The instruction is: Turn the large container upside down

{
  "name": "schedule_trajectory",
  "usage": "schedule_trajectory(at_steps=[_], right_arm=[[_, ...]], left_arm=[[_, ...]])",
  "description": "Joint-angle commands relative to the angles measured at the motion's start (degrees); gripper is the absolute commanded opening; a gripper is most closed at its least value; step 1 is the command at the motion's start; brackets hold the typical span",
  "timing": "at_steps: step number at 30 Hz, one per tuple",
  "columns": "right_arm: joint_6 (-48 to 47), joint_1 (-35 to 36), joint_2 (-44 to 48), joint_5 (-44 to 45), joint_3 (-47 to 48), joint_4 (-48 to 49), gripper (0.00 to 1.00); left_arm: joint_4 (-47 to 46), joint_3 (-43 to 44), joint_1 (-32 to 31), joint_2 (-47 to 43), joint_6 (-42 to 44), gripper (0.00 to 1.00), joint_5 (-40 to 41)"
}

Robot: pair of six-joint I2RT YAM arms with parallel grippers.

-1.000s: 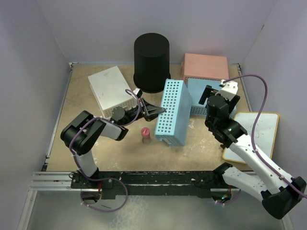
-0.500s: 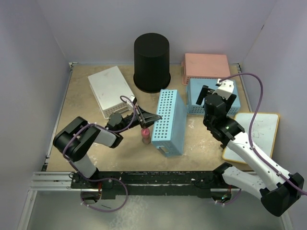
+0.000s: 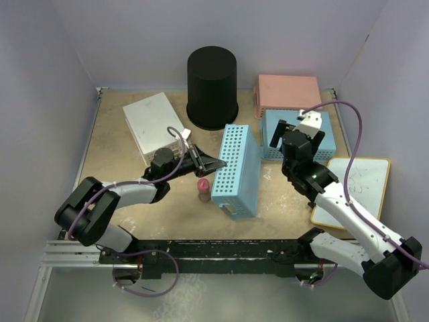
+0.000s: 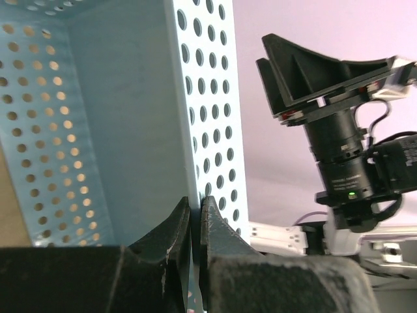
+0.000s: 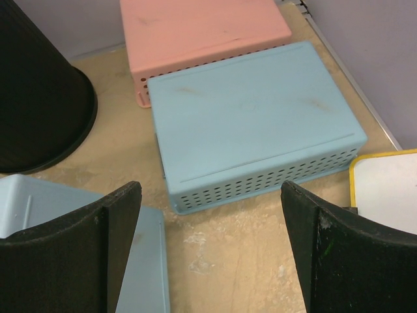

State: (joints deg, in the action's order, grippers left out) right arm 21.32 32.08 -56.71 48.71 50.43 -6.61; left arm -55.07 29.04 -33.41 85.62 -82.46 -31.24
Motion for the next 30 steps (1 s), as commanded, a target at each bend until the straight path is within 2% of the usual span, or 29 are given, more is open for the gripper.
schedule_trajectory(at_steps=[1, 4, 15, 21, 30], right_arm=[[1.52, -0.11, -0.48, -0.70, 0.93, 1.42, 0.89], [1.74, -0.13, -1.04, -1.14, 0.92, 1.64, 0.89], [2.66, -0.12, -2.41, -2.47, 2.91, 1.60, 0.89], [2.91, -0.16, -3.59, -3.17, 3.39, 1.87, 0.89], [3.22, -0.17, -4.77, -3.94, 4.07, 2.28, 0.89]], left_arm=[[26.23, 3.10, -0.25, -1.70, 17.96, 0.00, 4.51], [37.37, 6.06, -0.25, -1.86, 23.63, 0.00, 5.15], [49.61, 10.29, -0.34, 0.85, 32.81, 0.00, 6.72], [54.99, 12.41, -0.43, 0.57, 37.32, 0.20, 6.39], [66.37, 16.00, -0.43, -0.47, 43.63, 0.31, 13.24]])
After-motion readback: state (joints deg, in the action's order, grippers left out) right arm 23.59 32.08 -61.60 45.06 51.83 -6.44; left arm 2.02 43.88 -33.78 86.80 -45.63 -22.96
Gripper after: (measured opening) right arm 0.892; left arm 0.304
